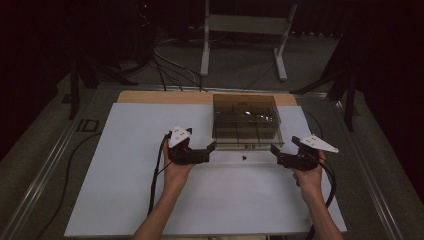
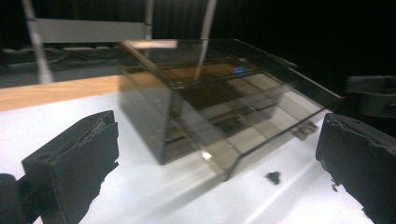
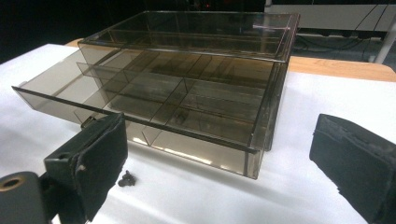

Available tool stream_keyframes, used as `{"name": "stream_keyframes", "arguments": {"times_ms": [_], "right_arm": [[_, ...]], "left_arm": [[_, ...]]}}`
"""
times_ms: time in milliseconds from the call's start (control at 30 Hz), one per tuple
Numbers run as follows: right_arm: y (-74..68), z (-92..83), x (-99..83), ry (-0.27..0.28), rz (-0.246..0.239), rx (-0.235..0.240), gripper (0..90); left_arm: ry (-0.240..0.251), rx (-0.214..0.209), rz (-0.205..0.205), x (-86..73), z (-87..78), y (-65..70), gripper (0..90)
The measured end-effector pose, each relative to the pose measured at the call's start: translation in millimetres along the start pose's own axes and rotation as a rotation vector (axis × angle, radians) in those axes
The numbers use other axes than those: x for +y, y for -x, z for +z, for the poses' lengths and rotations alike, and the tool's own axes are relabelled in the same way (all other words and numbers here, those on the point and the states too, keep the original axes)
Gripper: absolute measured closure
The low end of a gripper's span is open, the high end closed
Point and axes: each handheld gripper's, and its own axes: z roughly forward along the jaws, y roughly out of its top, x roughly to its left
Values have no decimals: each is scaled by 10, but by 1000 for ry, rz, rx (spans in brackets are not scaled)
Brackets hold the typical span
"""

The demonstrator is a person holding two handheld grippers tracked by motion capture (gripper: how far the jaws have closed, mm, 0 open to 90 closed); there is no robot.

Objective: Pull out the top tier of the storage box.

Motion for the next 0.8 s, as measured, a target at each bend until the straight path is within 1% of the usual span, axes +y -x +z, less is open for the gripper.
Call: {"name": "stream_keyframes", "arguments": {"times_ms": [67,133,200,333,467,600,633,733,800], "right_arm": [[-1,-5,-7,1,7,0,46],[-7,-9,-18,0,9,-1,45],[-14,-12,-24,0,5,-2,45],[-29,-15,-31,-2,9,0,41],[-53,-9,-41,-6,7,-2,41],[-76,-12,-48,-1,9,-2,41],[-81,-14,-50,0,8,-4,37],[-91,-18,-53,5,15,-13,35],[-94,-23,-60,14,20,-19,35]], "left_arm": [[20,29,21,16,-54,-18,2],[27,36,20,30,-109,-50,2],[28,52,31,41,-173,-77,2],[35,94,74,54,-322,-139,2],[62,136,106,47,-494,-230,2],[81,161,114,41,-663,-319,2],[79,169,115,40,-698,-336,3],[52,196,132,21,-792,-375,3],[65,202,126,-7,-859,-399,2]]}}
